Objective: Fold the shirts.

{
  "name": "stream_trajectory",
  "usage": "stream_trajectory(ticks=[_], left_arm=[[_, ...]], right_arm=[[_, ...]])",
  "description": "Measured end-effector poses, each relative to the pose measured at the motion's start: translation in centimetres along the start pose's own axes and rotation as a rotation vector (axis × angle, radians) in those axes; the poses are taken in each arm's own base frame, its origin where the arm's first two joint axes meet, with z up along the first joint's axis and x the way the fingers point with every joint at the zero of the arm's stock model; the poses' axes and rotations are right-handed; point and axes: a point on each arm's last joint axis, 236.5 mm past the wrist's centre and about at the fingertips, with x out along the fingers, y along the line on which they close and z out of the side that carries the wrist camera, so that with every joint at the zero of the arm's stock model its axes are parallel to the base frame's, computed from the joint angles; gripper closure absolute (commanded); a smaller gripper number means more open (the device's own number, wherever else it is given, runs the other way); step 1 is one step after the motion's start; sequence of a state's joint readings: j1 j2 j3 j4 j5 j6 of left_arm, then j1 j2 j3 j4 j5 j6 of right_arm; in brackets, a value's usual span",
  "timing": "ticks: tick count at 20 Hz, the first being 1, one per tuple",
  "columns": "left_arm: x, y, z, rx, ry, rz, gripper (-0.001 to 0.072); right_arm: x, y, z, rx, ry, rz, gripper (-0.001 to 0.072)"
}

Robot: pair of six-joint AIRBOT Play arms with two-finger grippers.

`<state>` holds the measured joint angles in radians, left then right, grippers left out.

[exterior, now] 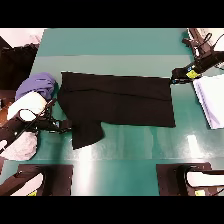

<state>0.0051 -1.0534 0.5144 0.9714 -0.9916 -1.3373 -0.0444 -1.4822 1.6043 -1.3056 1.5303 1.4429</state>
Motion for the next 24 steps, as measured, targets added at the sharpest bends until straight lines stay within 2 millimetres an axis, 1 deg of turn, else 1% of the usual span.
stream_trajectory(ticks=[1,3,5,7,8,10,12,14,16,17,18,19,20,21,24], left_arm=[[-0.7,0.1,0.3,0.027,-0.001,0.019,0.0688],[-2.5,-0.9,1.1,0.065,-0.028,0.024,0.0687],[-4.4,-1.5,1.7,0.106,-0.061,0.041,0.0687],[-5.8,-2.3,2.0,0.133,-0.09,0.039,0.0687],[-6.3,-2.5,2.0,0.14,-0.094,0.04,0.0686],[-6.8,-2.8,1.9,0.15,-0.1,0.038,0.0686],[-7.1,-2.9,1.8,0.155,-0.1,0.039,0.0686],[-7.2,-3.0,1.5,0.158,-0.091,0.037,0.0686],[-7.3,-3.1,1.5,0.16,-0.091,0.037,0.0686],[-7.3,-3.1,1.4,0.159,-0.087,0.037,0.0686],[-7.3,-3.1,1.3,0.159,-0.086,0.036,0.0686],[-7.3,-3.1,1.3,0.159,-0.085,0.036,0.0686],[-7.3,-3.1,1.3,0.159,-0.085,0.036,0.0686],[-7.3,-3.1,1.2,0.158,-0.082,0.036,0.0686],[-7.3,-3.1,0.8,0.159,-0.064,0.034,0.0688]], right_arm=[[0.2,-0.4,-0.8,0.007,0.022,0.0,0.04],[1.0,-1.7,-2.9,0.053,0.07,0.001,0.04],[2.2,-3.5,-5.9,0.121,0.13,0.006,0.039],[3.8,-5.4,-9.2,0.195,0.181,0.015,0.0322],[4.6,-6.0,-10.9,0.232,0.207,0.034,0.0322],[6.2,-6.5,-13.9,0.303,0.247,0.082,0.0322],[7.8,-6.5,-16.3,0.37,0.273,0.134,0.0322],[9.1,-6.2,-17.8,0.421,0.278,0.179,0.0323],[10.2,-5.8,-18.7,0.445,0.281,0.202,0.0326],[10.5,-5.3,-18.9,0.452,0.283,0.218,0.036],[10.8,-4.9,-19.1,0.452,0.286,0.227,0.0449],[11.1,-4.7,-19.2,0.445,0.285,0.226,0.0558],[11.4,-4.6,-19.1,0.439,0.281,0.221,0.065],[11.7,-4.5,-19.0,0.432,0.274,0.218,0.0693],[12.0,-4.2,-18.8,0.418,0.263,0.212,0.0695]])
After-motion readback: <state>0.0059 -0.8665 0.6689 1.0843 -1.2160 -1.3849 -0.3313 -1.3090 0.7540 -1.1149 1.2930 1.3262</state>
